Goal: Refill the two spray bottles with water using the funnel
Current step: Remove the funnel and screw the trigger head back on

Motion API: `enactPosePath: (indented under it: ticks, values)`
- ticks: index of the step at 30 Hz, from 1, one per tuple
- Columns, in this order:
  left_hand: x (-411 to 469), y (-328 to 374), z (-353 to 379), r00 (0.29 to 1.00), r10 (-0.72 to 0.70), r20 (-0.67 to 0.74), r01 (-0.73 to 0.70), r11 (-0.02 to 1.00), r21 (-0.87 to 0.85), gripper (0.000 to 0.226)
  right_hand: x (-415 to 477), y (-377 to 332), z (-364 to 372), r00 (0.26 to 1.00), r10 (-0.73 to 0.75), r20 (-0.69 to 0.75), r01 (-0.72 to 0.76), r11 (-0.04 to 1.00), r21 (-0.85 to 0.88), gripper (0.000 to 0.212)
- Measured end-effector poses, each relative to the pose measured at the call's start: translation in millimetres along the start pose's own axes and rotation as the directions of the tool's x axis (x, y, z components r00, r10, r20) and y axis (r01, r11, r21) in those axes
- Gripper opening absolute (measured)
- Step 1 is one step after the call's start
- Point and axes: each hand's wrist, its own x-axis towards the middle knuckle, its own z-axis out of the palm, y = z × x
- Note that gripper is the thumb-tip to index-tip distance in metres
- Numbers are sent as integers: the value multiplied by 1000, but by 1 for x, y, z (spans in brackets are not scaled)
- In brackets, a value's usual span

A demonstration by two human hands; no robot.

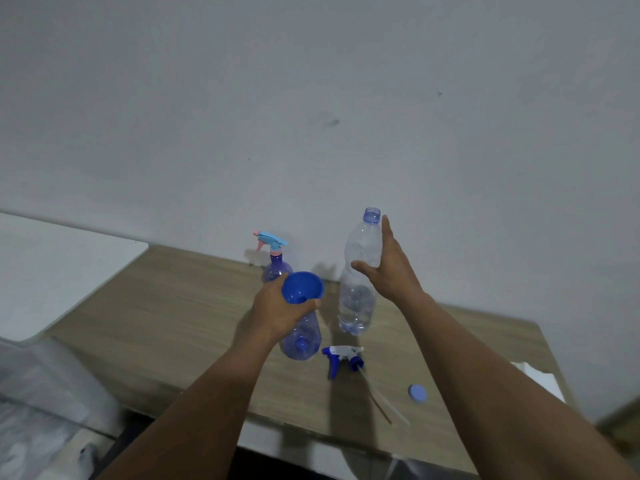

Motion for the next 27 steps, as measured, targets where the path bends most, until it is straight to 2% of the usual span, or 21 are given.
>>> enactPosePath:
  ticks: [3,6,8,10,12,13,15,18,22,25,27]
  values:
    - [-2,-1,-1,1000,-6,19,6,1000,8,59,-12,-8,-4,996,60,-59,-65,994,-86,109]
    - [-7,-8,-2,1000,-13,-6,13,1000,-17,110,-33,-28,-1,959,-119,-257,57,970,-236,83]
    - [-8,-22,-1,999,-19,-38,16,998,-58,122,-44,-44,7,928,-242,-282,125,918,-377,70]
    - [-15,-29,-1,996,-69,-49,67,997,-44,111,-51,-56,20,930,-313,-193,204,876,-438,63]
    - [-16,-35,1,993,-120,-16,119,993,-11,86,-52,-65,34,954,-300,-32,263,879,-399,62]
    - [-14,-38,2,990,-140,27,140,990,-10,74,-50,-68,42,963,-263,62,267,888,-375,66]
    - [-7,-43,3,982,-145,125,149,989,-19,65,-43,-72,56,959,-145,242,231,896,-378,80]
    - [5,-50,3,970,-122,211,118,992,34,53,-30,-71,74,906,28,422,173,886,-430,96]
    - [17,-52,12,960,-160,231,162,987,11,53,-18,-70,83,900,18,435,198,873,-446,82]
    - [19,-56,21,958,-179,223,201,976,-80,52,-15,-73,84,903,18,429,169,904,-393,84]
    - [20,-63,24,955,-173,242,188,981,-40,49,-12,-72,84,907,45,418,116,928,-353,85]
